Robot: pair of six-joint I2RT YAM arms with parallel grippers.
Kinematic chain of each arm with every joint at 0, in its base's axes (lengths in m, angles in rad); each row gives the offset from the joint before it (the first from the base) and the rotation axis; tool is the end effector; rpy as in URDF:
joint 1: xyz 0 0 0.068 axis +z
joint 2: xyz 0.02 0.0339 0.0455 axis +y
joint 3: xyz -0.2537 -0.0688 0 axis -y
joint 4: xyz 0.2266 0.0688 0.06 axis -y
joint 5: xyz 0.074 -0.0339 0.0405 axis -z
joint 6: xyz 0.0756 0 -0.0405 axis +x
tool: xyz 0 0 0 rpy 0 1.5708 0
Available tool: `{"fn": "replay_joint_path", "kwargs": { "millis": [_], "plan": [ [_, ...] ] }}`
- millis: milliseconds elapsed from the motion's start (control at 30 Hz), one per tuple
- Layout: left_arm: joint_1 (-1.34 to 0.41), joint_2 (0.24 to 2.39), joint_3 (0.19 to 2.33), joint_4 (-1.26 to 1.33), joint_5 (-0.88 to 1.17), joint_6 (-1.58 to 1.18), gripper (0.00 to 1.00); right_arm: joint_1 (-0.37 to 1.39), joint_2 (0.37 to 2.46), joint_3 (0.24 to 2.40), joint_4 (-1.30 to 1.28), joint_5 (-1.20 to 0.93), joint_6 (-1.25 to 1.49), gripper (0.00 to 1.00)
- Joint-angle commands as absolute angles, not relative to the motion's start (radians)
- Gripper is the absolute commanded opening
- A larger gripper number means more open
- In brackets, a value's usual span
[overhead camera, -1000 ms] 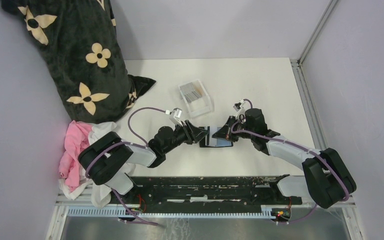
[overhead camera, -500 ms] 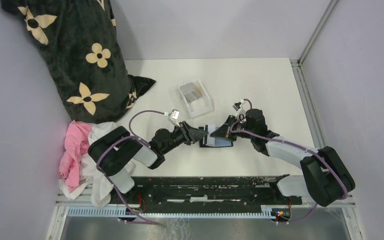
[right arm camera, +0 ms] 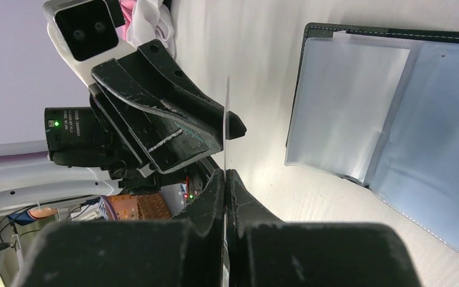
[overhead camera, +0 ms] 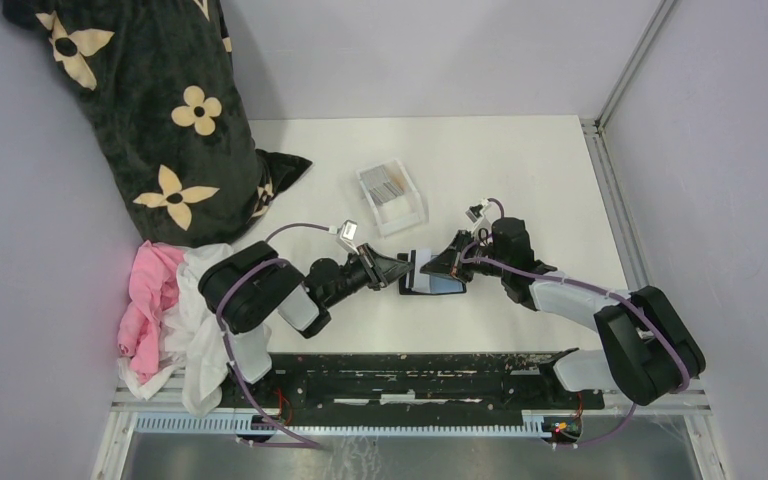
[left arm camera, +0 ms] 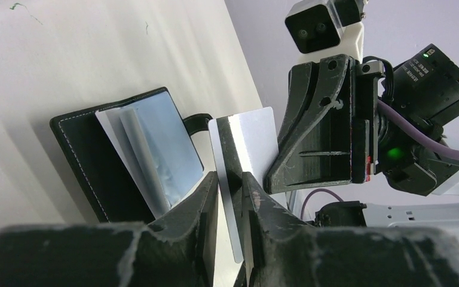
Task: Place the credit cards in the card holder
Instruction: Insert the credit card into the card holder.
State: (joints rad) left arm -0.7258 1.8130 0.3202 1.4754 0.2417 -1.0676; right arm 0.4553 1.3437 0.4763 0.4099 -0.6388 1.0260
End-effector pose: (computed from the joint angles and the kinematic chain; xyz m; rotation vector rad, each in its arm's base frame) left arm 0.2166 -0.2164 0.1360 -0.0954 1.8294 -1.5345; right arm 0.2281 0.1619 0.1672 0.1903 2.3047 1.5040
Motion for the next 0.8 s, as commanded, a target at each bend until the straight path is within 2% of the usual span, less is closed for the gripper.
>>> {"fn": "replay_joint_path", "kwargs": {
  "millis": [0, 400, 533, 633, 767],
  "plan": [
    [-0.741, 1.832, 0.359, 1.644, 0.360, -1.121, 0.26, 0.457, 1.351, 0.483, 0.498, -0.664, 1.038, 0.01],
    [-0.741, 1.867, 0.382, 1.729, 0.401, -1.156, 0.33, 0.458, 1.365, 0.479, 0.511, -0.667, 1.043, 0.01],
    [-0.741, 1.855, 0.370, 1.730, 0.384, -1.148, 0.19, 0.458, 1.349, 0.483, 0.483, -0.660, 1.028, 0.01],
    [-0.740, 1.854, 0.374, 1.729, 0.387, -1.148, 0.04, 0.458, 1.346, 0.486, 0.461, -0.653, 1.016, 0.01],
    [-0.740, 1.850, 0.383, 1.708, 0.379, -1.154, 0.03, 0.458, 1.343, 0.486, 0.437, -0.640, 1.001, 0.05]
  ]
}}
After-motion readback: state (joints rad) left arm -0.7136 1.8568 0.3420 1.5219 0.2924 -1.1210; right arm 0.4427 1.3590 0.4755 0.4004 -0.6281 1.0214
